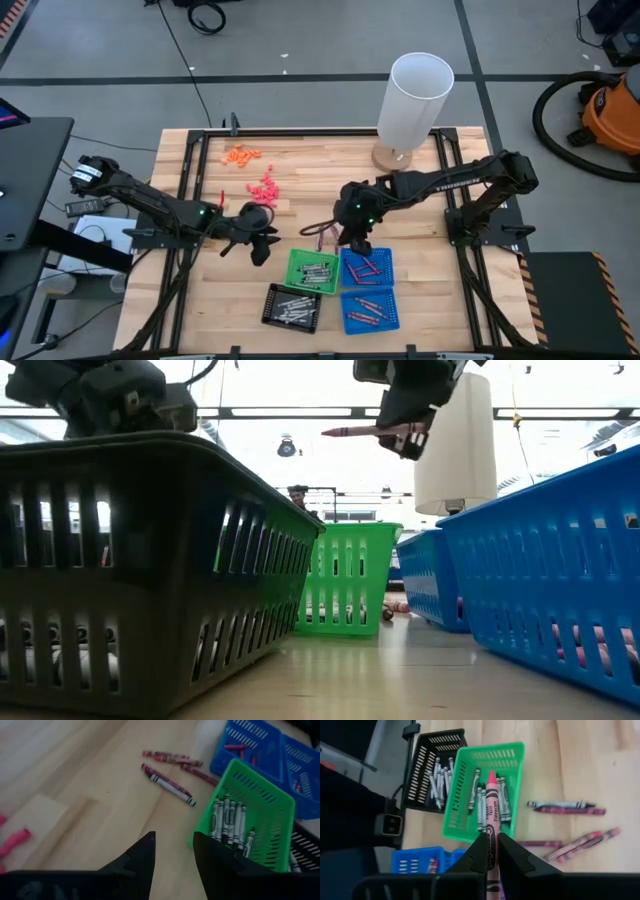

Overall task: Sort crayons
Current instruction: Put the pink crayon into the bottom blue bin

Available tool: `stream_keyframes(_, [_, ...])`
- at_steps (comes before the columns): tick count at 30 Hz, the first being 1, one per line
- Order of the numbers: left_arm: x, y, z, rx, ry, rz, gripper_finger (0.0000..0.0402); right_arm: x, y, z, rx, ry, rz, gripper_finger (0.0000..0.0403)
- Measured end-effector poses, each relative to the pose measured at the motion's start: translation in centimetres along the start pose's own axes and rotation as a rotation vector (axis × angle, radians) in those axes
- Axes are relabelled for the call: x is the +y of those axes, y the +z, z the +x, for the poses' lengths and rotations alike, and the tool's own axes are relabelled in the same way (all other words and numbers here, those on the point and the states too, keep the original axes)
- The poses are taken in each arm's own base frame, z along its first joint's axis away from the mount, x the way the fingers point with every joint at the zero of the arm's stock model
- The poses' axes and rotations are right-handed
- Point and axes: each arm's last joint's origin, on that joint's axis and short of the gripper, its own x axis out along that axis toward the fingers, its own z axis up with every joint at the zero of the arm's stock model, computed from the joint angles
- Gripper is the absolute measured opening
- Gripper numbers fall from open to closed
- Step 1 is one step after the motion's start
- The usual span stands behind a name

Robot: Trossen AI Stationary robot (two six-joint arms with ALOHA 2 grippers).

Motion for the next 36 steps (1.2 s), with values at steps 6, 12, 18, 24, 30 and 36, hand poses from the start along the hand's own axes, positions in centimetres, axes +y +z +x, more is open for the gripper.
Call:
stream_keyframes(6, [-0.3,0.4,-0.2,-0.003,-0.005,0.056,0.0142,0.6,-0.7,0.2,0.063,0.019,0.174,0.0034])
stream_keyframes(12, [-0.6,0.2,-0.3,0.004,-0.021,0.052,0.0142,1.6,-1.8,0.5,0.146,0.006,0.261,0.0034])
stream_keyframes(18, [-0.7,0.1,-0.3,0.005,-0.024,-0.037,0.0142,2.5,-3.0,0.8,0.229,-0.028,0.288,0.0034])
stream_keyframes(24, [-0.7,0.1,-0.3,0.005,-0.024,-0.099,0.0142,4.0,-4.6,1.6,0.294,-0.008,0.248,0.0034])
stream_keyframes(30, [-0.7,0.1,-0.3,0.006,-0.024,-0.139,0.0142,6.1,-7.3,3.5,0.361,0.108,0.170,0.0034])
stream_keyframes(36, [-0.7,0.1,-0.3,0.006,-0.024,-0.159,0.0142,7.1,-9.4,5.4,0.284,0.129,0.118,0.0039])
